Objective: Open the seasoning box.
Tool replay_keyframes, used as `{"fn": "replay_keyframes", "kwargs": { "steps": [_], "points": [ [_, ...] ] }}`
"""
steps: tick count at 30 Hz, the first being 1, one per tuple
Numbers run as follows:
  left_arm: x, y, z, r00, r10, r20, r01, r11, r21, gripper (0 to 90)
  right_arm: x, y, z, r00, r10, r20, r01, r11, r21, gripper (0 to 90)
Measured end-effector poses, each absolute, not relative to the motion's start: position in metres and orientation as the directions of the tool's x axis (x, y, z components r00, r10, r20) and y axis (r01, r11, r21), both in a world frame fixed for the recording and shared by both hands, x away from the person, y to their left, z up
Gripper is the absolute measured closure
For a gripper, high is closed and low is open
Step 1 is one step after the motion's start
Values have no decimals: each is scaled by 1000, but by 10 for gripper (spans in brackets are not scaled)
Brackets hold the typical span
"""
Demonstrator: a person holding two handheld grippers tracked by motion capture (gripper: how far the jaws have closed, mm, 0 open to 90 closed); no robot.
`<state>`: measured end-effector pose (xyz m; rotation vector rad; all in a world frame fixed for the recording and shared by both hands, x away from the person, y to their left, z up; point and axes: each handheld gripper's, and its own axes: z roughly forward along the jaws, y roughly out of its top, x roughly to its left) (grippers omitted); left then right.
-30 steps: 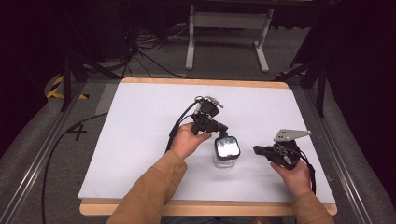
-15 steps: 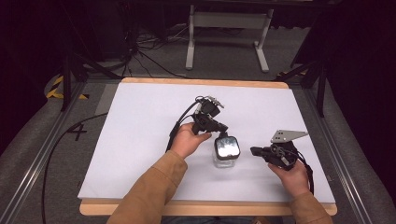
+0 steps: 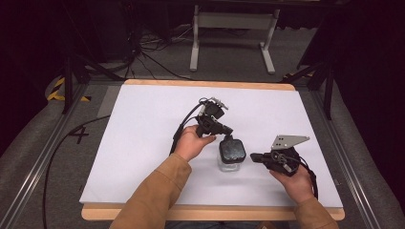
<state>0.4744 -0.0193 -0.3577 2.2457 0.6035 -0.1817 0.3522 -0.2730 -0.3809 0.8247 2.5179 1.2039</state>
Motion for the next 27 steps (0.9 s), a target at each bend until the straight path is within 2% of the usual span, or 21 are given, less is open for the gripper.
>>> {"fn": "replay_keyframes", "kwargs": {
  "steps": [15, 17, 27],
  "points": [
    [474, -17, -356, 869, 389, -307, 490, -580, 651, 897, 348, -256, -375, -842, 539, 16, 342, 512, 788, 895],
    [472, -12, -352, 869, 395, -299, 485, -557, 674, 896, 348, -256, -374, -842, 539, 14, 340, 510, 790, 895],
    [435, 18, -324, 896, 374, -241, 420, -534, 734, 895, 349, -254, -369, -830, 557, 25, 342, 474, 812, 896]
  ]
}}
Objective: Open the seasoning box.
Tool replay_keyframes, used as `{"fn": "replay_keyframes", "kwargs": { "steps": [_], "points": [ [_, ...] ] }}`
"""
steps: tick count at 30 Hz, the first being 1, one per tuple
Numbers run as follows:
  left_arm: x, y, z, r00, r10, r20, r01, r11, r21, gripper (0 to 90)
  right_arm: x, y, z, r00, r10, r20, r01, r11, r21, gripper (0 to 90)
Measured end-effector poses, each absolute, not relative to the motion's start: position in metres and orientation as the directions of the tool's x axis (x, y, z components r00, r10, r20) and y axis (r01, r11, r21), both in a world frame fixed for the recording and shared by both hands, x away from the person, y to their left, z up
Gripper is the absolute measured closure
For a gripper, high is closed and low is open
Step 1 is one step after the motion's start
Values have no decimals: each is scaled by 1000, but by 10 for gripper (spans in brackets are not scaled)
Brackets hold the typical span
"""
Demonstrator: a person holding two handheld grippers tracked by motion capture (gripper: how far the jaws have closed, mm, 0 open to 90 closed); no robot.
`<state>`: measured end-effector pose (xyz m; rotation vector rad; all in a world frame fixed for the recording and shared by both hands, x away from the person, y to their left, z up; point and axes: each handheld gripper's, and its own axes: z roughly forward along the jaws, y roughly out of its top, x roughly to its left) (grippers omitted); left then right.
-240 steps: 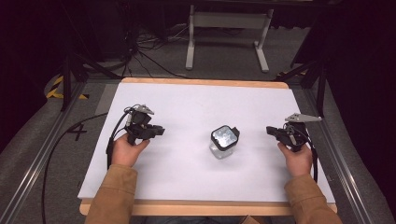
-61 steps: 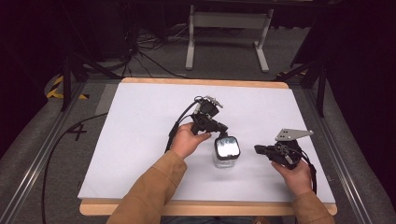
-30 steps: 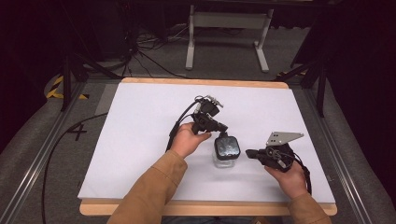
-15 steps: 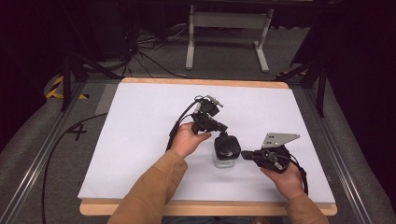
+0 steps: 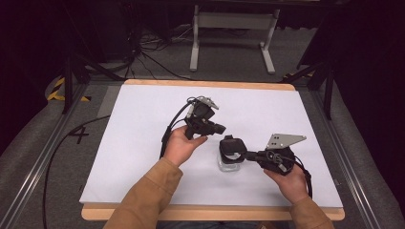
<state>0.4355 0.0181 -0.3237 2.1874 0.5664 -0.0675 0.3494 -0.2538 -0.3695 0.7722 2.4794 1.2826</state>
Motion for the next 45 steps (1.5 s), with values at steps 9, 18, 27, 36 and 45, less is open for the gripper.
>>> {"fn": "replay_keyframes", "kwargs": {
  "steps": [9, 18, 27, 36, 45],
  "points": [
    [392, 28, -314, 927, 330, -181, 350, -581, 735, 896, 351, -253, -364, -820, 570, 39, 347, 442, 827, 896],
    [379, 10, -328, 941, 288, -177, 326, -642, 694, 896, 353, -255, -364, -811, 581, 60, 360, 416, 835, 896],
    [379, 2, -333, 940, 308, -145, 314, -620, 719, 896, 354, -256, -364, -809, 583, 69, 366, 409, 836, 895],
    [378, 6, -328, 945, 294, -145, 302, -608, 735, 895, 353, -254, -363, -810, 583, 68, 364, 408, 837, 895],
    [374, -6, -330, 942, 325, -86, 285, -639, 715, 895, 353, -252, -359, -805, 589, 71, 354, 381, 854, 896]
  ]
}}
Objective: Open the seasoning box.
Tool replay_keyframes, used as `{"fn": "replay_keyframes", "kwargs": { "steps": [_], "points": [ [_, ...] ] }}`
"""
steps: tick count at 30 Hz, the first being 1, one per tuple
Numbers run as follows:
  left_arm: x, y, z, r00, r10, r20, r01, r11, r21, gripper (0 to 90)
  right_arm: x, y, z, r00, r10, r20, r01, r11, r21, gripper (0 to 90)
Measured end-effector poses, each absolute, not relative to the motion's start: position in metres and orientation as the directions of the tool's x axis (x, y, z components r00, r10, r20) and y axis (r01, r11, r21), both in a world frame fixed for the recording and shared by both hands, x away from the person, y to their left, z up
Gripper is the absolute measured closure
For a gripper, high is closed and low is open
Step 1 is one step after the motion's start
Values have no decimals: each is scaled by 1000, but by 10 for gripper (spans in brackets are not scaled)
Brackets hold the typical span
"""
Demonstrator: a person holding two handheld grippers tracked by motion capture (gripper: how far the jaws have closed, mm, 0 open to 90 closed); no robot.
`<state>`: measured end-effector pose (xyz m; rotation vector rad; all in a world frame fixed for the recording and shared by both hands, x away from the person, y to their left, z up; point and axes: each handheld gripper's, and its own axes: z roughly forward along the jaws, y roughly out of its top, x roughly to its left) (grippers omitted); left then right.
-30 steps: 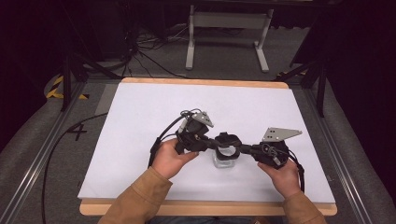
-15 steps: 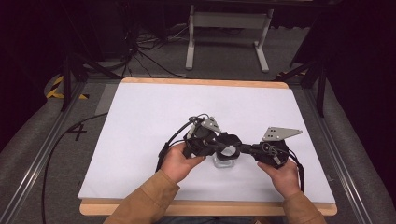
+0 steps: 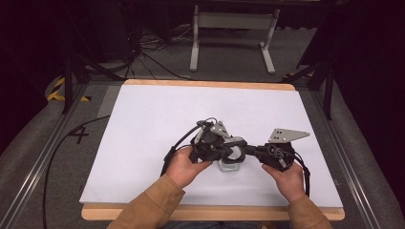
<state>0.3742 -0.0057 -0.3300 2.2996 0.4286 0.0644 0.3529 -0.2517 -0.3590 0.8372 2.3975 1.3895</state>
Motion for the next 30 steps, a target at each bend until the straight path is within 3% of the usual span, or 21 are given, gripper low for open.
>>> {"fn": "replay_keyframes", "kwargs": {
  "steps": [12, 30],
  "points": [
    [390, 2, -319, 915, 400, -52, 285, -551, 784, 896, 351, -257, -366, -798, 597, 82, 377, 388, 841, 895],
    [421, 9, -320, 875, 473, -99, 342, -460, 819, 895, 350, -251, -379, -809, 577, 110, 401, 406, 821, 896]
  ]
}}
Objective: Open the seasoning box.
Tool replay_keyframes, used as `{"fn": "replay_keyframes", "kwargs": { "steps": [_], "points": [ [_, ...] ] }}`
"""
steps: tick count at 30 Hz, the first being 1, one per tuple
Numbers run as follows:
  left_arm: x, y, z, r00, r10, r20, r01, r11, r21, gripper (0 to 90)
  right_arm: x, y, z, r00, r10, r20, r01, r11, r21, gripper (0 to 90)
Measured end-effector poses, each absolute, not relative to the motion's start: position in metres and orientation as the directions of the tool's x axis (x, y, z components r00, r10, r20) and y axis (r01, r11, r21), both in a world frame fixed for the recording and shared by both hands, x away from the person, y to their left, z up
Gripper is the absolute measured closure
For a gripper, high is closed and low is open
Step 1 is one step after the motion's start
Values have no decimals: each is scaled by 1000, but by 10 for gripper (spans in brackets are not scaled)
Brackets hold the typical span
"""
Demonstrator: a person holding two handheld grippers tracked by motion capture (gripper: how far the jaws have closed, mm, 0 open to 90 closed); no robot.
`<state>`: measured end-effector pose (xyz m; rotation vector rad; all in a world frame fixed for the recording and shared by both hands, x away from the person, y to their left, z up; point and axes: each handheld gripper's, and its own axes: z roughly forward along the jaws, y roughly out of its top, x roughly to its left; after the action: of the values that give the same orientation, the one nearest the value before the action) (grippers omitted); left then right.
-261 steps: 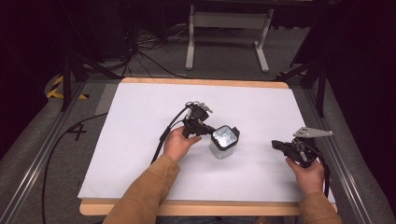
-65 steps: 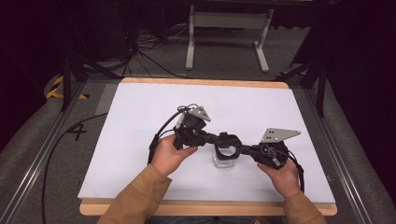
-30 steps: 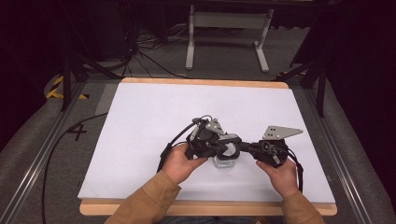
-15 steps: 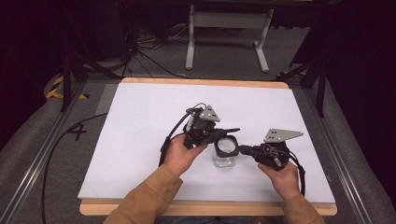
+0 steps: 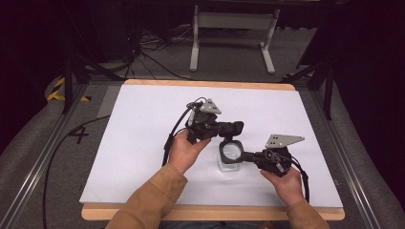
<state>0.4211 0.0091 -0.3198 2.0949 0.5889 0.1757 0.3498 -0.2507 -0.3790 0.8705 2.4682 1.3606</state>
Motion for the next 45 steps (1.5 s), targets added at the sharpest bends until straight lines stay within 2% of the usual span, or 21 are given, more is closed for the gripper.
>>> {"fn": "replay_keyframes", "kwargs": {
  "steps": [8, 19, 25, 27, 32, 39, 45],
  "points": [
    [436, 12, -327, 855, 496, -149, 386, -420, 821, 896, 349, -250, -380, -812, 573, 112, 395, 399, 827, 898],
    [422, 23, -319, 877, 466, -118, 342, -433, 834, 866, 347, -257, -377, -797, 593, 113, 402, 381, 833, 896],
    [420, 42, -317, 858, 496, -134, 370, -416, 831, 855, 354, -261, -387, -763, 635, 118, 461, 407, 789, 897],
    [421, 48, -319, 850, 505, -150, 388, -408, 826, 855, 354, -258, -389, -765, 637, 95, 453, 426, 783, 897],
    [425, 57, -322, 836, 524, -164, 411, -398, 820, 856, 356, -258, -389, -766, 632, 119, 465, 417, 781, 897],
    [425, 60, -324, 831, 531, -165, 419, -403, 814, 855, 354, -255, -395, -778, 618, 112, 475, 463, 748, 897],
    [421, 73, -323, 831, 534, -154, 414, -410, 813, 822, 356, -270, -379, -755, 652, 69, 454, 443, 773, 896]
  ]
}}
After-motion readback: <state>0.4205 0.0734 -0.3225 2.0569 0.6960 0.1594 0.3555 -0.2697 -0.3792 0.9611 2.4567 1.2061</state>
